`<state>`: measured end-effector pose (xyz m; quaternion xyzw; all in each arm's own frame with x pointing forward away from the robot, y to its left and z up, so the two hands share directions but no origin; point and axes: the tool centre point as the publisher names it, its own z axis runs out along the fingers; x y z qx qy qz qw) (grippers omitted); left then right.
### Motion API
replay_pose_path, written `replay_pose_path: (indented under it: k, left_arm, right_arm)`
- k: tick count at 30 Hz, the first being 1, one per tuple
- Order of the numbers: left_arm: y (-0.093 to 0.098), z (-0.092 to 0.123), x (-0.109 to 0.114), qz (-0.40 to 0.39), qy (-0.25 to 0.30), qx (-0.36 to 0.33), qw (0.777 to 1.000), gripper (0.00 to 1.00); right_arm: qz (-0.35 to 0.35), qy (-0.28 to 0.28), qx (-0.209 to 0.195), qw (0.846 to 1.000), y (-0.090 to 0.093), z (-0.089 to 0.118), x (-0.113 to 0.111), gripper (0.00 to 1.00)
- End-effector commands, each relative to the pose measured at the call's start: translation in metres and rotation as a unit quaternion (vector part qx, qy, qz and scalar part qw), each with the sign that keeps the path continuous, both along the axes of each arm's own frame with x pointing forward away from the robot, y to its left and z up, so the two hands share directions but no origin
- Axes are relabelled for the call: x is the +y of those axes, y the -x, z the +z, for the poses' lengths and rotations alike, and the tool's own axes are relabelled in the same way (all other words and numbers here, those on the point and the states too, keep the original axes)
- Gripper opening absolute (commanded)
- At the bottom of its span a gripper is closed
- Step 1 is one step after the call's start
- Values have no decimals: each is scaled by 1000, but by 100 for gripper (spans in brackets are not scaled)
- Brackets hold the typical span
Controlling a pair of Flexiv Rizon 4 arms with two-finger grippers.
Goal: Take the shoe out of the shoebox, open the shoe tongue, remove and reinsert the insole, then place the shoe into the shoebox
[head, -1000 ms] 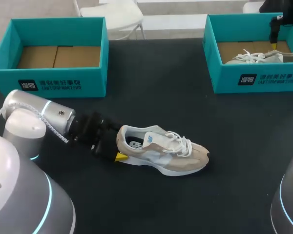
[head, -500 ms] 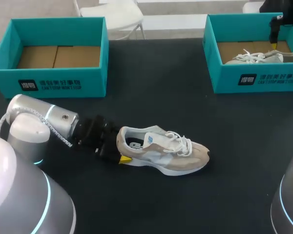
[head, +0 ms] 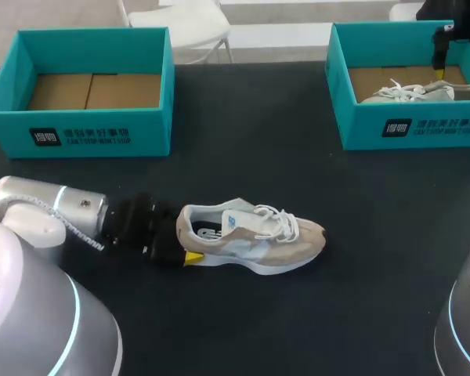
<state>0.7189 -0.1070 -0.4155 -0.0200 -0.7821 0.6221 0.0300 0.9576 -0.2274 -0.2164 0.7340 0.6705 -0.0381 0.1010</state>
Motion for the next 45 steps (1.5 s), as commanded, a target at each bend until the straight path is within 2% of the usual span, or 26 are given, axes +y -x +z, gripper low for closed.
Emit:
replay_pose_path:
  k: [1,7,12,29,45]
  left_arm:
    - [17,7,7,87,3,-20,996,0]
    - [15,10,9,128,9,-28,991,0]
    - [13,8,8,132,14,-22,991,0]
    - [-1,3,7,89,2,-13,996,0]
    - [-3,-1,6,55,-12,-9,998,0]
  right_arm:
    - [0,0,-1,1000,1,0,0,100]
    - [0,0,-1,1000,1,0,0,100]
    - [0,0,-1,1000,1,0,0,100]
    - [0,0,-1,1000,1,0,0,100]
    - [0,0,-1,1000,1,0,0,100]
